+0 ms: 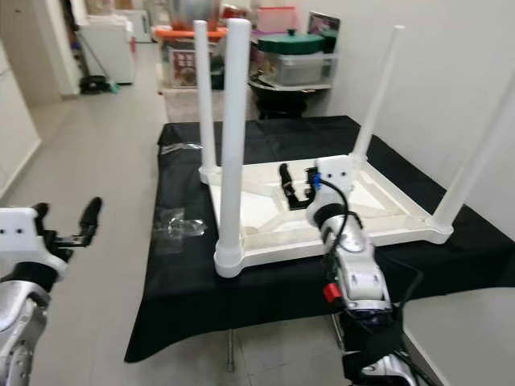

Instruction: Building children table

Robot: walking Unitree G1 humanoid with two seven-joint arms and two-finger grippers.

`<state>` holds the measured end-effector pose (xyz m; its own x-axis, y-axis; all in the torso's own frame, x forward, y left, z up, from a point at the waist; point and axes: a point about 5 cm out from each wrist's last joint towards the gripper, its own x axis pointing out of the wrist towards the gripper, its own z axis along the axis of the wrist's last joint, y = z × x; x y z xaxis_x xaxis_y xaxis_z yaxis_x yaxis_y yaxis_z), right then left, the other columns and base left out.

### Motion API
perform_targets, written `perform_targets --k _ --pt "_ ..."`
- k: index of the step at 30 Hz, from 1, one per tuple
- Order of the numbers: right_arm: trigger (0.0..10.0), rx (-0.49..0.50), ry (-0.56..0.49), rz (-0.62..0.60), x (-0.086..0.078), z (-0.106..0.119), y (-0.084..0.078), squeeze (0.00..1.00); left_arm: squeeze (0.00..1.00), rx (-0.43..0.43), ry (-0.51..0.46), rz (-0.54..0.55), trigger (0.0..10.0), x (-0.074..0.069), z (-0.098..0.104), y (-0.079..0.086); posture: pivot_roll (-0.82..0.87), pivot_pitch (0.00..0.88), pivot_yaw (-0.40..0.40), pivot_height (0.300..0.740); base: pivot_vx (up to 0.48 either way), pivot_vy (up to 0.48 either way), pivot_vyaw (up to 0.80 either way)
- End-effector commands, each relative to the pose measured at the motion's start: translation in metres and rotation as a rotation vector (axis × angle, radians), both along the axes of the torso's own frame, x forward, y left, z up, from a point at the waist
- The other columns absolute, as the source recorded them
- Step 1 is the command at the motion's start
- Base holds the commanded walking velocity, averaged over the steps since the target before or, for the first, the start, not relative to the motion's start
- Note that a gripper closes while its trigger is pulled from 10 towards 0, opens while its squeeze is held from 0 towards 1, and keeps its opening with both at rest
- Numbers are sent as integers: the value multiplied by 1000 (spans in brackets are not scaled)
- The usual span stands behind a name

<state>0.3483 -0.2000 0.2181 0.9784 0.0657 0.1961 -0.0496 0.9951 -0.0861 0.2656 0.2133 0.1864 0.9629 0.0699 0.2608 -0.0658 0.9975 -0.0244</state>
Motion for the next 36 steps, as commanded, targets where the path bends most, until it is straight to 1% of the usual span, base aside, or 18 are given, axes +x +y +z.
perform_targets --k 1,3,5,10,19,27,31,36 --pt "10000 -3 24 -19 2 -5 0 0 0 11 20 -1 10000 0 -1 1 72 0 -36 740 0 0 0" --pt "10000 -3 29 -35 3 -7 -2 0 0 8 25 -16 10000 0 -3 -1 72 0 -36 740 0 0 0" --pt "10000 -3 29 -36 3 -7 -2 0 0 15 31 -21 10000 -1 -3 -2 72 0 -36 740 0 0 0" --pt "10000 1 25 -35 4 -7 0 0 0 3 23 -33 10000 -1 -3 -6 70 0 -36 740 0 0 0" --pt "10000 8 0 -72 5 -2 -3 0 0 0 14 -49 10000 -1 -2 -8 73 0 -36 740 427 0 0" --pt "10000 10 -1 -81 5 -3 -3 0 0 -3 17 -56 10000 0 -2 -11 71 0 -32 740 455 0 0" --pt "10000 11 0 -84 6 -3 -3 0 0 -1 34 -40 10000 1 -3 -11 71 0 -33 740 0 0 0" --pt "10000 10 1 -73 5 -4 -4 0 0 0 45 -54 10000 1 -6 -14 67 0 -29 740 0 0 0"
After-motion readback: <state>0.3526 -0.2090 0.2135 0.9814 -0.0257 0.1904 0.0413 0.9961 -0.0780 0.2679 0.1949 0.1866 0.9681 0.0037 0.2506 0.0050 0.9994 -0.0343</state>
